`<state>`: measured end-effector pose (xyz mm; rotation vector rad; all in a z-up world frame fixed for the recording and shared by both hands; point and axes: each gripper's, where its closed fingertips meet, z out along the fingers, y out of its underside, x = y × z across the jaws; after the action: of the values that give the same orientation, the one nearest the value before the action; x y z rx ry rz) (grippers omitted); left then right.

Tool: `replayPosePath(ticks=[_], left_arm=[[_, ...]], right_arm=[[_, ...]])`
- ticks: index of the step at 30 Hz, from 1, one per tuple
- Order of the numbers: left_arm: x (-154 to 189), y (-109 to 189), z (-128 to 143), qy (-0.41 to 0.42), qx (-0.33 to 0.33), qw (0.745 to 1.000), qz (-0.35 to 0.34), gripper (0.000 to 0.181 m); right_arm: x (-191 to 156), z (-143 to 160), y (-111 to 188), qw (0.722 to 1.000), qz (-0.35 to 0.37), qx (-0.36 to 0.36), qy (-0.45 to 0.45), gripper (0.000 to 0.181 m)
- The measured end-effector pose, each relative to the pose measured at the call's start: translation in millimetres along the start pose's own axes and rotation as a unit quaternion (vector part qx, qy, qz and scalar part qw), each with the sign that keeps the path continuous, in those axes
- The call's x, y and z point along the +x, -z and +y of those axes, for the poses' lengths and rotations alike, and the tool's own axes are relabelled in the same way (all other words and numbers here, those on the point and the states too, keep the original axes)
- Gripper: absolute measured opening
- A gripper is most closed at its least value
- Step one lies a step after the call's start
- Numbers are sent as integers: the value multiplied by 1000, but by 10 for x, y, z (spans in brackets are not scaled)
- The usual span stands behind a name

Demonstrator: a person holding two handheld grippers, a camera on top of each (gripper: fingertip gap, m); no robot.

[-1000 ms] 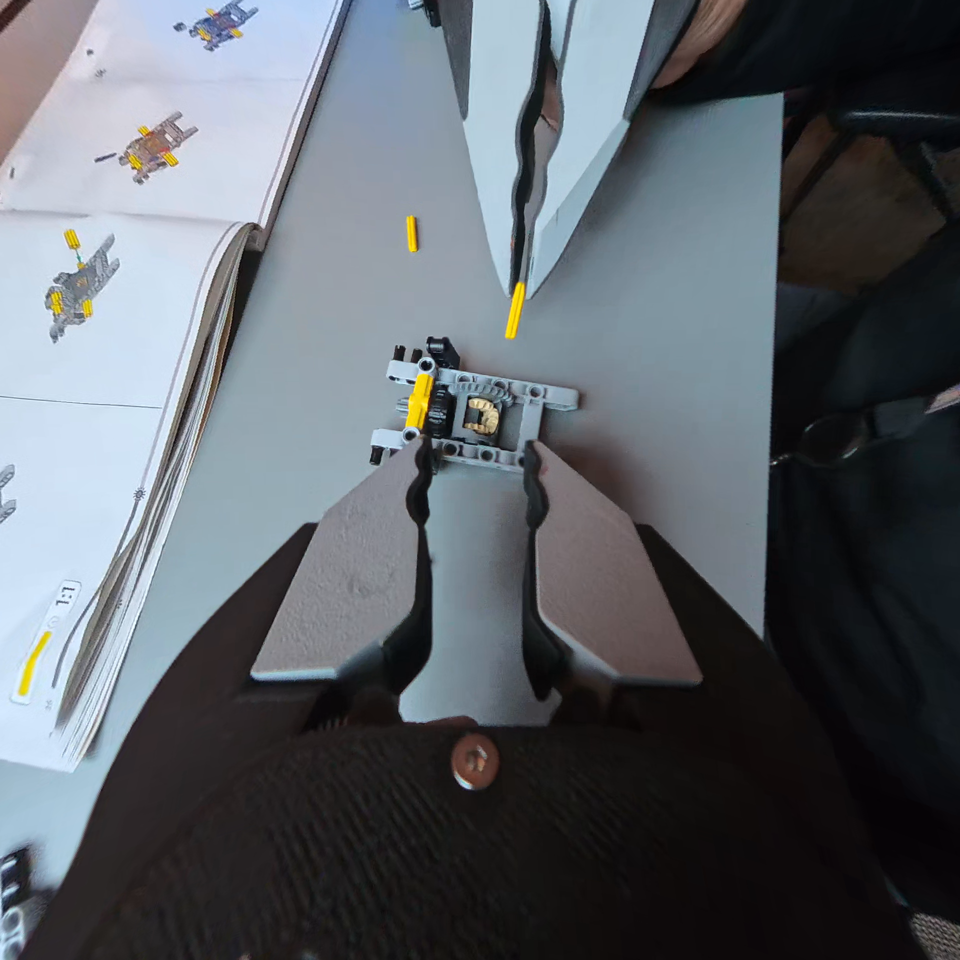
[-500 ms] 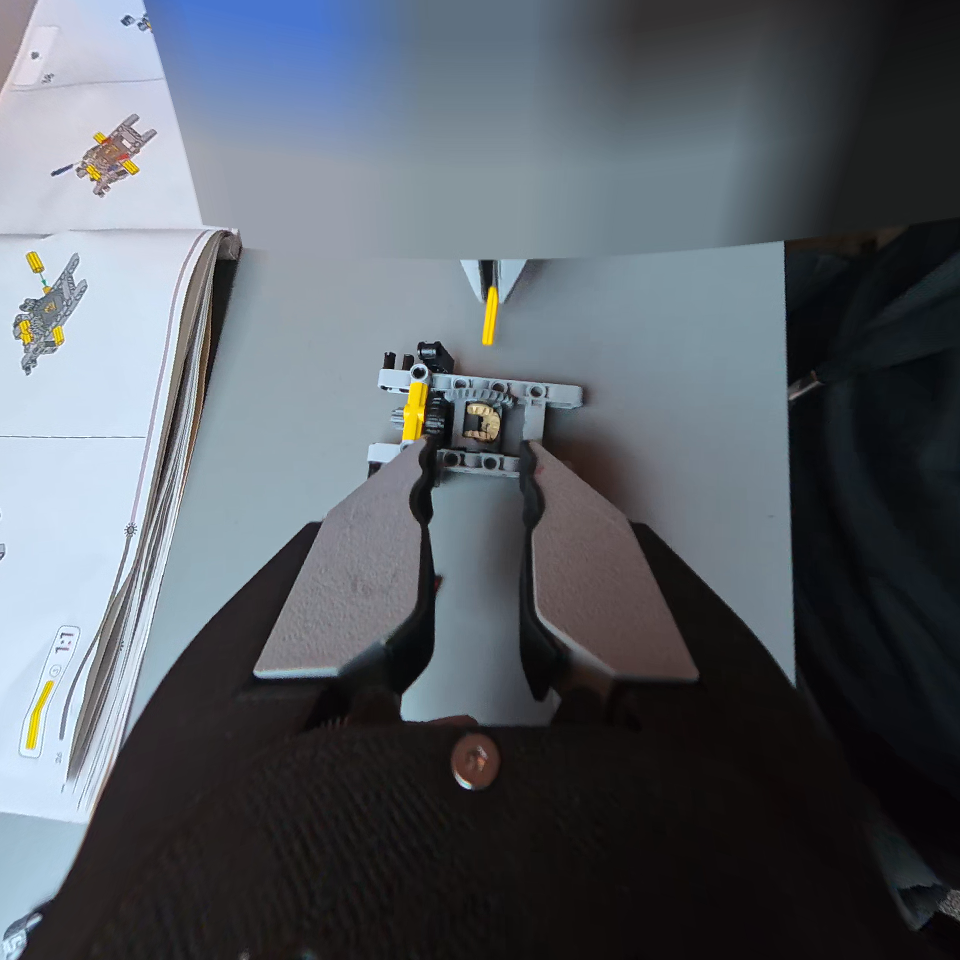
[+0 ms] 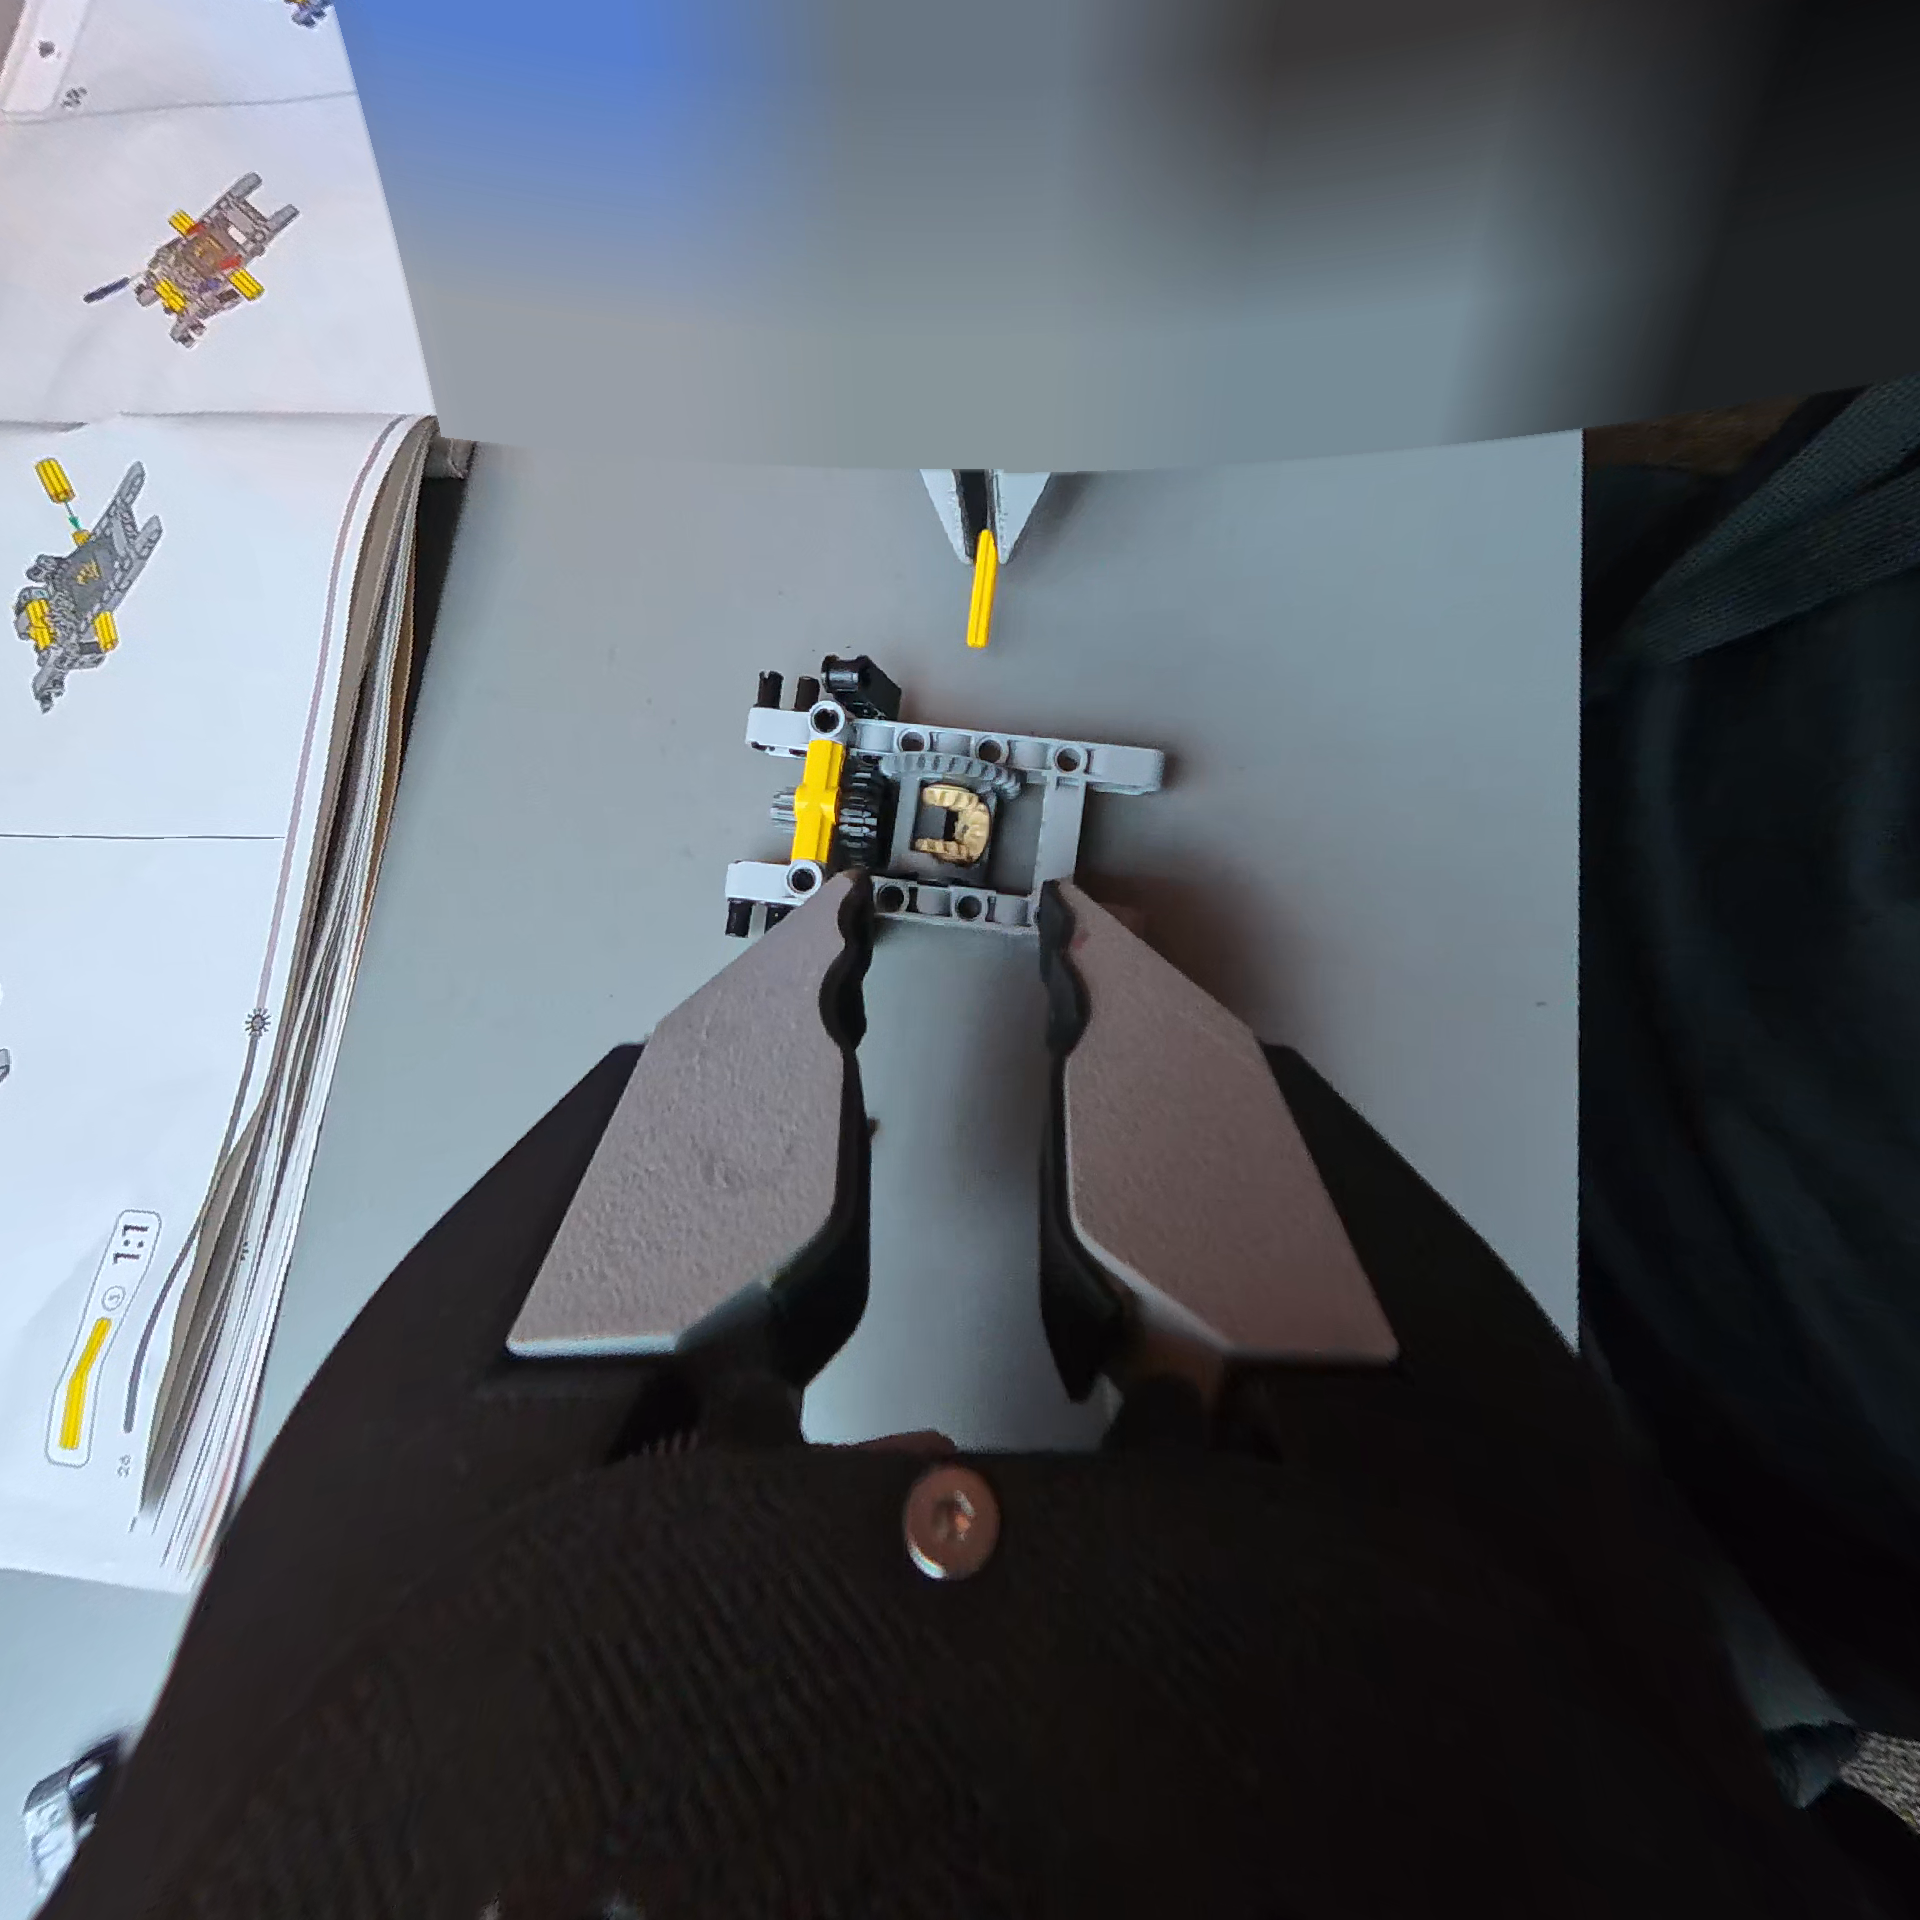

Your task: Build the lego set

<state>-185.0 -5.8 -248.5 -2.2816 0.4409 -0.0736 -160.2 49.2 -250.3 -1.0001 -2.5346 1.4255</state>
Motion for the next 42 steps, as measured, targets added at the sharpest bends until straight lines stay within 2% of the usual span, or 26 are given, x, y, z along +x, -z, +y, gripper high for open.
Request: replayPosePath(ticks=[15, 28, 42], left_arm=[[21, 50, -40, -15, -2, 1000, -10, 27], [-10, 7, 5, 14, -21, 1000, -17, 25], [-16, 31, 8, 9, -46, 999, -21, 22]], right_arm=[[-18, 1, -34, 1000, -4, -5, 2, 1], [-34, -85, -99, 1000, -5, 5, 8, 0], [-3, -91, -137, 998, 11, -6, 55, 0]])
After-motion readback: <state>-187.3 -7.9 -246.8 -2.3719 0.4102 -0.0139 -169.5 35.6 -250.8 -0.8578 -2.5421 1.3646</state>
